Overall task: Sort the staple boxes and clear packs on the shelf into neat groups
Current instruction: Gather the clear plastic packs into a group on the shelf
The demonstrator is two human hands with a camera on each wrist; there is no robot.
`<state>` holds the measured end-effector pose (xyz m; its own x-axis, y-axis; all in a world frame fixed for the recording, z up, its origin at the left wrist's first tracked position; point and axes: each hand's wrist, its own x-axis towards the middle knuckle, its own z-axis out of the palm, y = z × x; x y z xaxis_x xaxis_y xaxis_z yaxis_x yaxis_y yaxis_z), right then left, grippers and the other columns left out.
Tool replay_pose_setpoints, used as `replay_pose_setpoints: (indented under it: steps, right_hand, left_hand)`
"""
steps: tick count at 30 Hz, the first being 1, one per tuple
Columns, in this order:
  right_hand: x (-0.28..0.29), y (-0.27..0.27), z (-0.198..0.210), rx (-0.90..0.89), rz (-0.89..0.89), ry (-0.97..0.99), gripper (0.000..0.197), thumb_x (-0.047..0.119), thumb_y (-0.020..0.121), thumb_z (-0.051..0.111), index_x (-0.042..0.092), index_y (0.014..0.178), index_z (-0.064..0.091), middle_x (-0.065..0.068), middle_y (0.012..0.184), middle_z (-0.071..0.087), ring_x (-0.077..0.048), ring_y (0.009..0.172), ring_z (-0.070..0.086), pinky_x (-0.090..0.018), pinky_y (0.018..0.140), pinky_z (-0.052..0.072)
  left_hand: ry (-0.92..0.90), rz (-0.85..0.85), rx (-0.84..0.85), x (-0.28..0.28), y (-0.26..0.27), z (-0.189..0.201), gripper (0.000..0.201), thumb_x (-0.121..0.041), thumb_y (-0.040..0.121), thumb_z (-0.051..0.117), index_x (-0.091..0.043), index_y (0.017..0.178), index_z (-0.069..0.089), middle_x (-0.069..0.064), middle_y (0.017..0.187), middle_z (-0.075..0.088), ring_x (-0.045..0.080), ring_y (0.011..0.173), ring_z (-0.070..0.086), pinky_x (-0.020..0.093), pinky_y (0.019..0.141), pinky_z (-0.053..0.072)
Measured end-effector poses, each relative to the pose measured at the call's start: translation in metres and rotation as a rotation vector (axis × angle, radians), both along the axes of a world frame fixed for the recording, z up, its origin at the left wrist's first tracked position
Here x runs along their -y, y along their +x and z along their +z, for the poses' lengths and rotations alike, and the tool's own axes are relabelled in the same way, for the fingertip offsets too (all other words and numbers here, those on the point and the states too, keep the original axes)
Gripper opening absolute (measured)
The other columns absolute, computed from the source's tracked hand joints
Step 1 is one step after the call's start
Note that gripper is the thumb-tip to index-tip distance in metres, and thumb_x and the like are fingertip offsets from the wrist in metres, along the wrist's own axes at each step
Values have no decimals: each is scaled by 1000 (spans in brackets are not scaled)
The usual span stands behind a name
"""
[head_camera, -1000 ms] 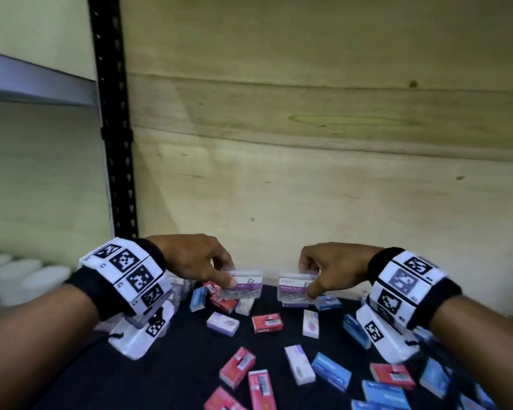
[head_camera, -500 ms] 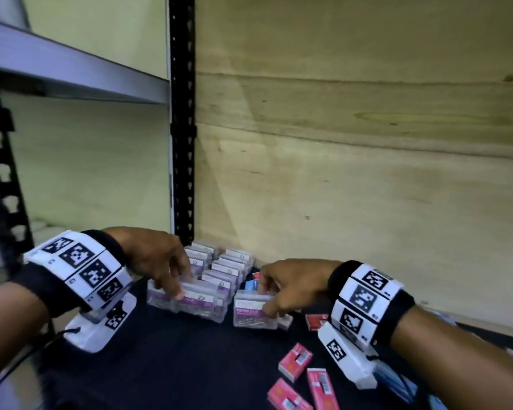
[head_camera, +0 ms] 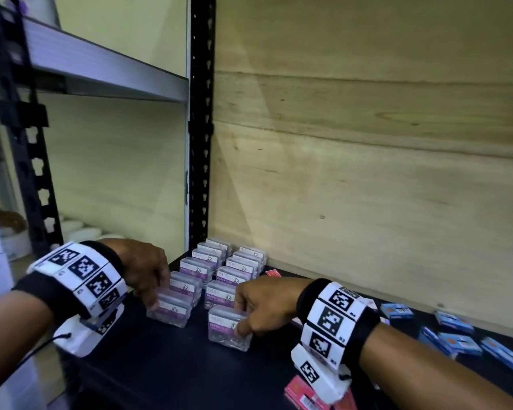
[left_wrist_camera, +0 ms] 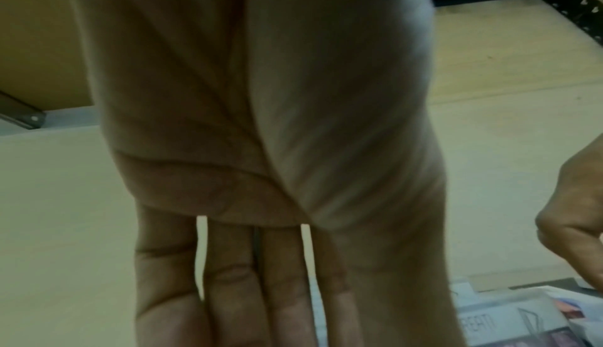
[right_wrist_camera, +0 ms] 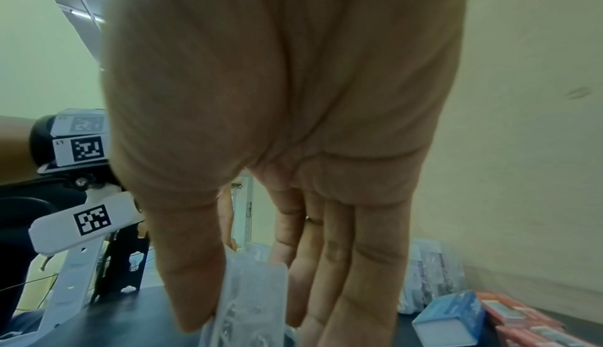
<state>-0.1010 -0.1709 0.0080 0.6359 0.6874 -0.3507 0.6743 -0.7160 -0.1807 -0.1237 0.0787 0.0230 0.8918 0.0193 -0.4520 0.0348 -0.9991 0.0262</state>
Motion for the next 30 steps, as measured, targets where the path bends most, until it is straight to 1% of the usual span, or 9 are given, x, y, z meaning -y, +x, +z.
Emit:
replay_pose_setpoints:
  steps: [5,8,11,14,19,22,24,28,30]
  right_hand:
    - [-6,-2,-4,14,3,-6,33,40,89,68,14,110,66,-5,94,76,-21,93,69,-36,83,54]
    - [-10,-3,-4,52,8,-19,38,44,89,67,14,112,67,-6,101,74,-22,96,67,-37,86,55]
    - [-12,-3,-3,80,14,-30,44,48,89,65,12,115,66,-8,109,71,-25,100,65,-40,88,55]
    - [-11,-3,0,85,5,-8,44,48,89,65,12,115,66,-7,108,71,-25,99,65,-41,88,55]
    - [-7,-2,7,89,5,28,38,43,88,70,20,118,63,6,104,62,-17,93,56,-31,82,48]
    - [-6,0,7,74,8,34,39,41,83,75,24,115,60,4,113,64,-18,101,59,-34,90,51]
    - [-7,1,5,59,7,35,37,39,82,77,25,112,60,2,113,65,-19,102,61,-37,93,52]
    - [-10,0,0,58,10,61,32,35,83,76,24,109,60,2,112,65,-20,101,61,-34,90,51]
    - [-11,1,-2,61,14,70,31,34,84,75,23,110,60,1,112,64,-20,100,60,-32,86,50]
  left_hand:
    - [3,15,18,-2,0,-3,30,-35,72,82,-31,101,72,-8,101,73,9,91,66,21,82,50]
    - [20,21,60,-2,0,-5,31,-35,75,80,-33,104,67,-15,97,70,3,88,62,14,76,46]
    - [30,30,92,-2,1,-6,35,-35,77,79,-33,110,65,-17,100,67,3,92,61,15,79,45]
    - [14,19,122,-4,0,-4,33,-32,76,79,-34,105,64,-17,99,66,3,93,62,15,78,46]
    - [12,-43,173,-3,-3,0,32,-28,77,80,-31,105,65,-13,105,67,1,81,58,14,69,44]
    - [41,-86,184,0,-2,-3,32,-28,75,80,-34,102,64,-13,106,65,4,87,59,21,76,48]
    - [49,-104,197,0,-1,-7,32,-26,74,80,-37,98,62,-14,104,65,6,92,60,22,77,48]
    - [47,-141,216,0,1,-9,31,-21,74,80,-36,93,61,-12,101,66,7,88,60,18,70,45]
    - [57,-152,230,0,2,-10,30,-22,74,80,-36,93,62,-12,100,65,7,88,59,18,70,44]
